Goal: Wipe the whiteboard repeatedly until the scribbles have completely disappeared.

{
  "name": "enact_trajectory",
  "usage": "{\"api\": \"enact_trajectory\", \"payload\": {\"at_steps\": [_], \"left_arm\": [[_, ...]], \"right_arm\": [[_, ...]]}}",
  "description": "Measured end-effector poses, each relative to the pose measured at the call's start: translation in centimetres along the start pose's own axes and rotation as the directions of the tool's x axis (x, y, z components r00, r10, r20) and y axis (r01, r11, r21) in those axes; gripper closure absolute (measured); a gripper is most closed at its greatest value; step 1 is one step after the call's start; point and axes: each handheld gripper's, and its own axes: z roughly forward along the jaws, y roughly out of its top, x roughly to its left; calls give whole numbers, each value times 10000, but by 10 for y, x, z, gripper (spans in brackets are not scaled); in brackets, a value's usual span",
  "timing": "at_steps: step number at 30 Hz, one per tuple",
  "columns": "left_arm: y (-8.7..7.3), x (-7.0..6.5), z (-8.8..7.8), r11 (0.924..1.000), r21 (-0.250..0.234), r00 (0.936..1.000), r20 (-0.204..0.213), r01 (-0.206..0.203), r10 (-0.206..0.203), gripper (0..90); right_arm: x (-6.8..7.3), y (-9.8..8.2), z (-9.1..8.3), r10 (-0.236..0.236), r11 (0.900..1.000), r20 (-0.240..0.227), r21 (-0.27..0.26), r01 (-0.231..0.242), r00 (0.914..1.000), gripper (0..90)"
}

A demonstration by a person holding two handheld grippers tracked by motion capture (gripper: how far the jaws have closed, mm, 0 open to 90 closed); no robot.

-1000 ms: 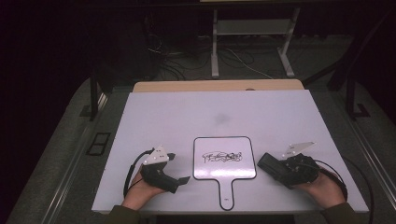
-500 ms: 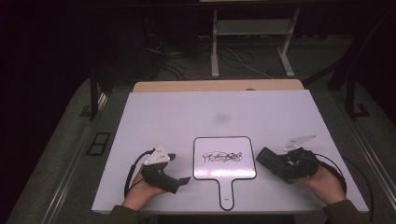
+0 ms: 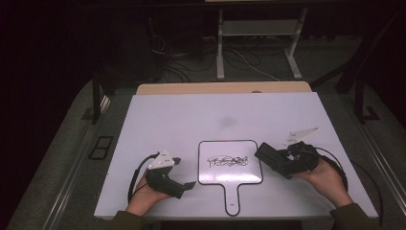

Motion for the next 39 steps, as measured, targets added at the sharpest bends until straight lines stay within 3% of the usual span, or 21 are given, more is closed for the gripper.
{"api": "enact_trajectory", "payload": {"at_steps": [11, 19, 29, 39], "left_arm": [[0, 0, 0, 10000, -48, 10000, 44, 0, 0, 0], [0, 1, 0, 10000, -24, 10000, 70, -20, 20, 0], [-1, 1, 0, 10000, -42, 10000, 96, -6, 6, 0], [-2, 2, -1, 10000, -37, 10000, 73, 34, -34, 0]], "right_arm": [[9, 39, 30, -581, 9982, -236, 144, 584, 9980, 384], [12, 56, 53, -791, 9956, -411, 476, 810, 9960, 384], [11, 67, 72, -1261, 9885, -373, 796, 1288, 9913, 384], [11, 66, 80, -1518, 9826, -179, 1057, 1529, 9882, 383]]}}
